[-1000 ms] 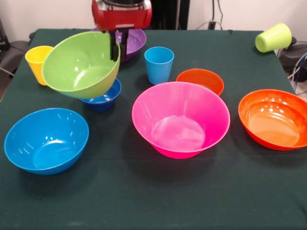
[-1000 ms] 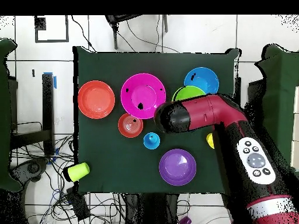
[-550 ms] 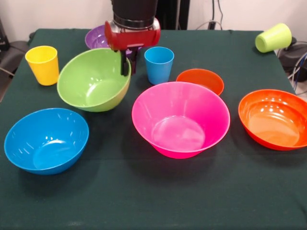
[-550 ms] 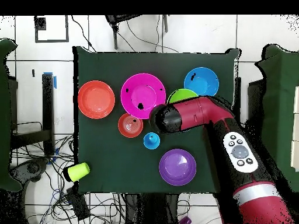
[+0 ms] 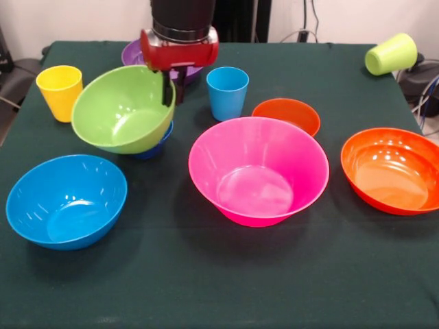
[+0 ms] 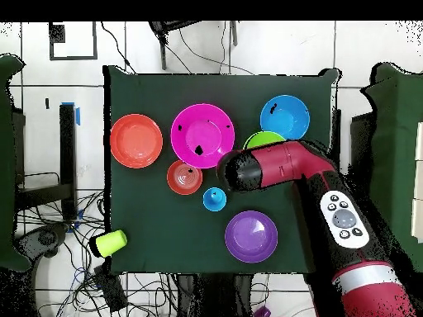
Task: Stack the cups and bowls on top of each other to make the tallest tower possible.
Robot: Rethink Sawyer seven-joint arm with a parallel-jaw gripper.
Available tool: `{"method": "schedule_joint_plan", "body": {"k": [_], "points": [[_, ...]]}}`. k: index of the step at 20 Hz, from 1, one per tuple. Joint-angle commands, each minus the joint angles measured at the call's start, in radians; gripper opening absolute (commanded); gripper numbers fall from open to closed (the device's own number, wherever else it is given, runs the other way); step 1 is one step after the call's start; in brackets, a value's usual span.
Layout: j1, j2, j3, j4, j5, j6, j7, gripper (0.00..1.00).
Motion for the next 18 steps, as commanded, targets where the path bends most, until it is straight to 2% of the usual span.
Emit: {"method": "schedule_joint_plan", "body": {"k": [1,8,18], "points": [[-0.01,-0.047,-0.018,-0.002,0.016,0.01,0.005,0.0],[-0.014,-0.066,-0.004,-0.004,0.038,0.032,-0.01,0.0],[0.007,0.012,-0.038,0.008,-0.009,-0.044,0.035,0.0]]}}
